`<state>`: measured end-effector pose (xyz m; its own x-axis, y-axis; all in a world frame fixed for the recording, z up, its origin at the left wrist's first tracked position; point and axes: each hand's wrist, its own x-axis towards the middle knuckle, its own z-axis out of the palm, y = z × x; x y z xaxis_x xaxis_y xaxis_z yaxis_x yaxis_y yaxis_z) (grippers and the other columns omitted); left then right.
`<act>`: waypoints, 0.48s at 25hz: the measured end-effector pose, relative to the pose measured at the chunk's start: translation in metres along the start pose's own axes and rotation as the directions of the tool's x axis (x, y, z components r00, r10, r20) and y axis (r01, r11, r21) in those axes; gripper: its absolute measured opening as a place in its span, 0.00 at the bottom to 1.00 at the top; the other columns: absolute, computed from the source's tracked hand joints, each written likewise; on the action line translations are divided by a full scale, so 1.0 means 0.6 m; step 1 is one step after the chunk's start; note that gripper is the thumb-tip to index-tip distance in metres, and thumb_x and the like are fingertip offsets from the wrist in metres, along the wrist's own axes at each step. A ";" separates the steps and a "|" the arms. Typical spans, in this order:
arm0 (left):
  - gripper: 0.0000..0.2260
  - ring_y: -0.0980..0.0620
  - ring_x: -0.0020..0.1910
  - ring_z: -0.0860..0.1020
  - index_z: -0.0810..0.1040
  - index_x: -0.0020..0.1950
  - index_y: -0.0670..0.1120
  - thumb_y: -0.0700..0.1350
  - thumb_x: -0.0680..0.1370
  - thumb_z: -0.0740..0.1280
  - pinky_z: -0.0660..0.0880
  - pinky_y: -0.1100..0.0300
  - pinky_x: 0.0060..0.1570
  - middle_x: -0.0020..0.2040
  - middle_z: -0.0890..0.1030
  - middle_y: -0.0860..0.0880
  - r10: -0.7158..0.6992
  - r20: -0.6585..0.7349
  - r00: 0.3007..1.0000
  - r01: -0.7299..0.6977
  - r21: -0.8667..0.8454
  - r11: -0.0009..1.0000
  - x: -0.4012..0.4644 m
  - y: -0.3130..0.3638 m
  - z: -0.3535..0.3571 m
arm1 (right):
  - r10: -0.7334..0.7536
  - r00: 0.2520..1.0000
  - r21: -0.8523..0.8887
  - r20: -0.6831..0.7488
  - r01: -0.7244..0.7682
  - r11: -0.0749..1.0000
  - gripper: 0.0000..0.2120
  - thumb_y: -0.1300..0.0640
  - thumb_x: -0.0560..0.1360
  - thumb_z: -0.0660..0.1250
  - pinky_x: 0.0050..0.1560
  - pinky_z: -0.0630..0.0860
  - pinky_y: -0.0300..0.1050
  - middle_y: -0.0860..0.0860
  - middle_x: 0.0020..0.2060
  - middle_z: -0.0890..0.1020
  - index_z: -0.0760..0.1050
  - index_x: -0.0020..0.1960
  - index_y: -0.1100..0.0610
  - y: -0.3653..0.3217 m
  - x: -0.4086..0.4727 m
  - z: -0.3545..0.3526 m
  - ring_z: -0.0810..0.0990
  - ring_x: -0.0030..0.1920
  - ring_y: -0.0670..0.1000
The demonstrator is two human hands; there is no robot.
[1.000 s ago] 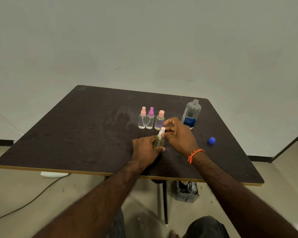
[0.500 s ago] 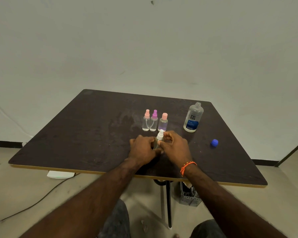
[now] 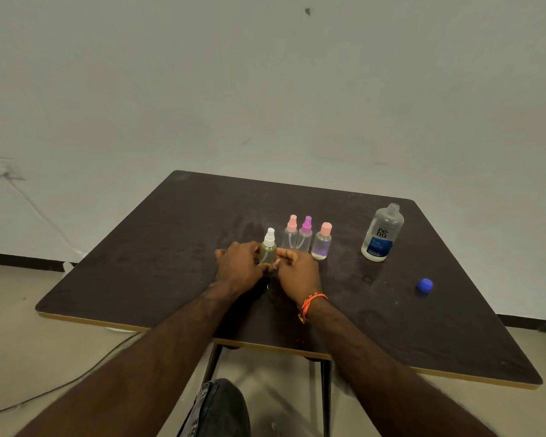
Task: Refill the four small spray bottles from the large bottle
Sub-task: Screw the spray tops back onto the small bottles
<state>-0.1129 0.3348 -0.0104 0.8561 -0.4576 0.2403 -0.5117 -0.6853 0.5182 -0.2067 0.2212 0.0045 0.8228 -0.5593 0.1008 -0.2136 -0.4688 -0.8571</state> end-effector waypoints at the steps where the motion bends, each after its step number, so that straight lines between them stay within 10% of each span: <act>1: 0.15 0.53 0.53 0.80 0.82 0.56 0.54 0.58 0.73 0.76 0.61 0.52 0.54 0.48 0.84 0.56 -0.006 0.005 1.000 0.006 0.001 1.000 0.013 -0.005 0.000 | 0.000 1.000 -0.017 0.024 0.001 1.000 0.19 0.64 0.75 0.66 0.65 0.76 0.47 0.51 0.58 0.84 0.79 0.66 0.58 -0.003 0.010 0.005 0.82 0.59 0.48; 12: 0.08 0.53 0.52 0.80 0.83 0.52 0.55 0.56 0.76 0.74 0.60 0.51 0.53 0.46 0.85 0.56 0.011 0.032 0.999 -0.012 0.023 1.000 0.109 -0.030 0.023 | -0.011 0.999 -0.121 0.033 0.015 0.993 0.24 0.67 0.76 0.62 0.65 0.74 0.48 0.57 0.63 0.80 0.71 0.72 0.60 -0.008 0.078 0.049 0.78 0.63 0.56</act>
<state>-0.0488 0.3093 -0.0155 0.8475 -0.4831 0.2199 -0.5235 -0.6924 0.4965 -0.1514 0.2173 -0.0012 0.8419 -0.5313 0.0942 -0.2631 -0.5566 -0.7881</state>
